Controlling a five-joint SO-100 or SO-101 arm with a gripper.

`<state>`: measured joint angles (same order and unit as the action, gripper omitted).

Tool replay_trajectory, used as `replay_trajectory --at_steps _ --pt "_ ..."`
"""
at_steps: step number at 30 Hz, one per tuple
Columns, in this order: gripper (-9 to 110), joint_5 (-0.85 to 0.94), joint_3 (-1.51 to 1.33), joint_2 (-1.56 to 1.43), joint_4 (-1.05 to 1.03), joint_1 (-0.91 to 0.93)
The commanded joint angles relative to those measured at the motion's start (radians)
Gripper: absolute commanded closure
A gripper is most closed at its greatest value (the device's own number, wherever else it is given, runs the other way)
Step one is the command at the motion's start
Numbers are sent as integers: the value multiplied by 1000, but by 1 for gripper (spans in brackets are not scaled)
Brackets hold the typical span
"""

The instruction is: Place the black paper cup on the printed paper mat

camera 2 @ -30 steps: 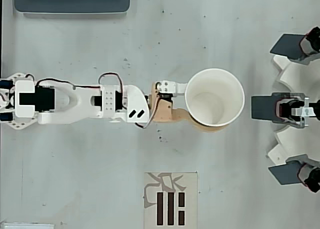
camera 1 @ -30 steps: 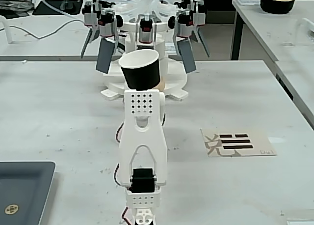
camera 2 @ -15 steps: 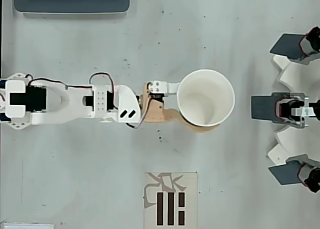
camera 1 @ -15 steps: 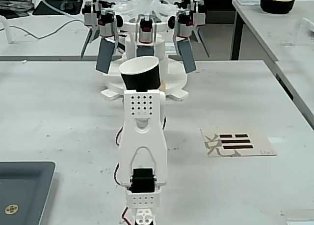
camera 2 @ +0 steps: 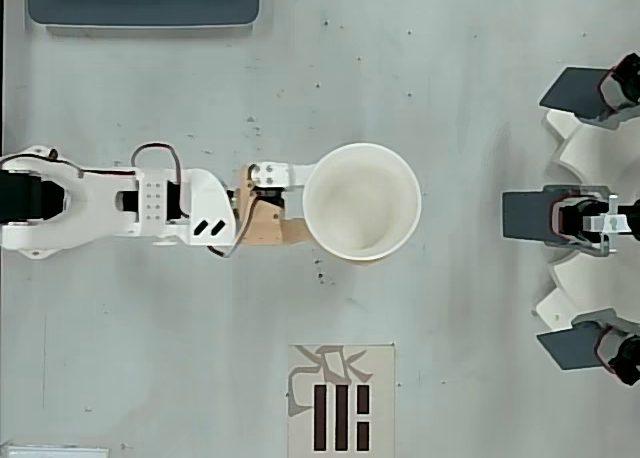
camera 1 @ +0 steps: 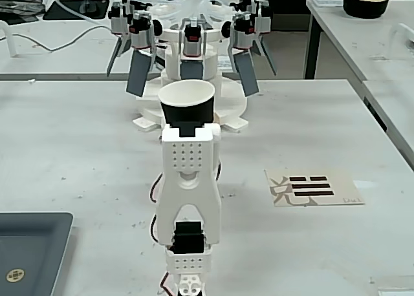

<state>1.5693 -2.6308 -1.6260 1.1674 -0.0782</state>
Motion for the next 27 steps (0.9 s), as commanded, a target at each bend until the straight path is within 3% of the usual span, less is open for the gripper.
replay_trajectory --at_steps 1,15,27 --pt "91 -21 -60 -124 34 14" --pt "94 -38 -400 -391 83 32" --pt "95 -64 -491 -446 133 169"
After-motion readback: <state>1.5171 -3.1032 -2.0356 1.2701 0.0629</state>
